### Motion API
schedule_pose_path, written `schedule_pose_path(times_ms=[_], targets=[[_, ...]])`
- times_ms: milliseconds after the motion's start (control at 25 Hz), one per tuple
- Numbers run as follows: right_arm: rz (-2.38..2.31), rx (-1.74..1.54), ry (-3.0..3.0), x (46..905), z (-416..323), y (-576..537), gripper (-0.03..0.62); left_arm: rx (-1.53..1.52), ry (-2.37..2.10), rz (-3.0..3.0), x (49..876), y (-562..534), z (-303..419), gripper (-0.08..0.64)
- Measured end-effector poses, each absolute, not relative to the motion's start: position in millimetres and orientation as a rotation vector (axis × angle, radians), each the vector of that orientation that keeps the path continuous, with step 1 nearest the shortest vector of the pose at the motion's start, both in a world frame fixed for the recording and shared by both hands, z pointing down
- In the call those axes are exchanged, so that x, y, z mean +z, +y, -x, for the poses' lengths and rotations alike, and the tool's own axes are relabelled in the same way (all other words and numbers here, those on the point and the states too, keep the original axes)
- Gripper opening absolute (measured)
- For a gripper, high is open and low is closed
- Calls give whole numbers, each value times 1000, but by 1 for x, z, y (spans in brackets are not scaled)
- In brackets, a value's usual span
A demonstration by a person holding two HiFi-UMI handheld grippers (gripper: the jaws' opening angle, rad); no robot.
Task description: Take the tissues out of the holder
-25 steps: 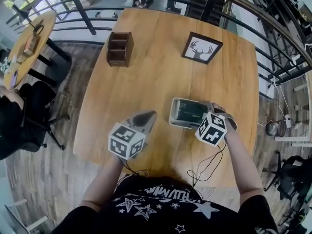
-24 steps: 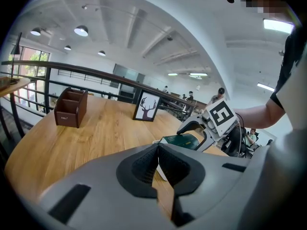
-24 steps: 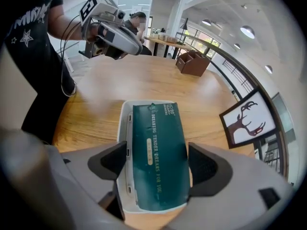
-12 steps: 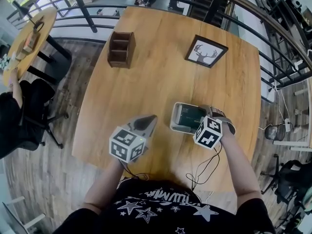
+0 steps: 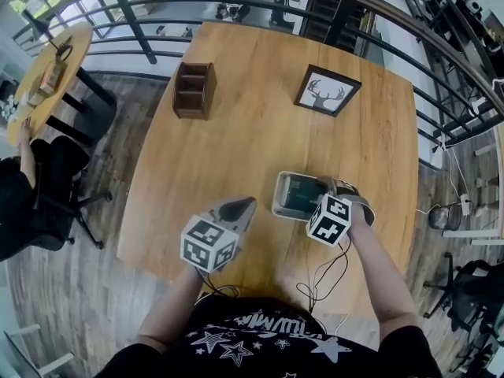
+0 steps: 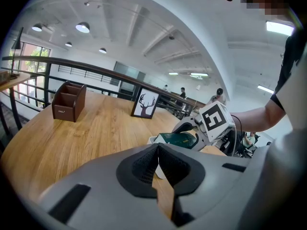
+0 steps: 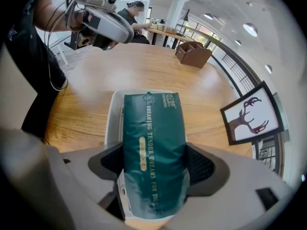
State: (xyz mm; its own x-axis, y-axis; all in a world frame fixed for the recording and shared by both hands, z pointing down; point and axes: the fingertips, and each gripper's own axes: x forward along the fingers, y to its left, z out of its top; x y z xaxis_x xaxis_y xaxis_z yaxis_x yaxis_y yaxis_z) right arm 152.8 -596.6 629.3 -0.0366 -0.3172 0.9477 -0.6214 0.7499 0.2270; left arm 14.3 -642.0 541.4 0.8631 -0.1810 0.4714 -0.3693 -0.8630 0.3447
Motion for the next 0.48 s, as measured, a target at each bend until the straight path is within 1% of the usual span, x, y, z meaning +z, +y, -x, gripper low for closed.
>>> schedule_pose_path(times_ms=[480], targets=[[-876, 271, -1681, 609, -155, -588, 362, 581, -444, -2653, 521, -613, -6, 14]])
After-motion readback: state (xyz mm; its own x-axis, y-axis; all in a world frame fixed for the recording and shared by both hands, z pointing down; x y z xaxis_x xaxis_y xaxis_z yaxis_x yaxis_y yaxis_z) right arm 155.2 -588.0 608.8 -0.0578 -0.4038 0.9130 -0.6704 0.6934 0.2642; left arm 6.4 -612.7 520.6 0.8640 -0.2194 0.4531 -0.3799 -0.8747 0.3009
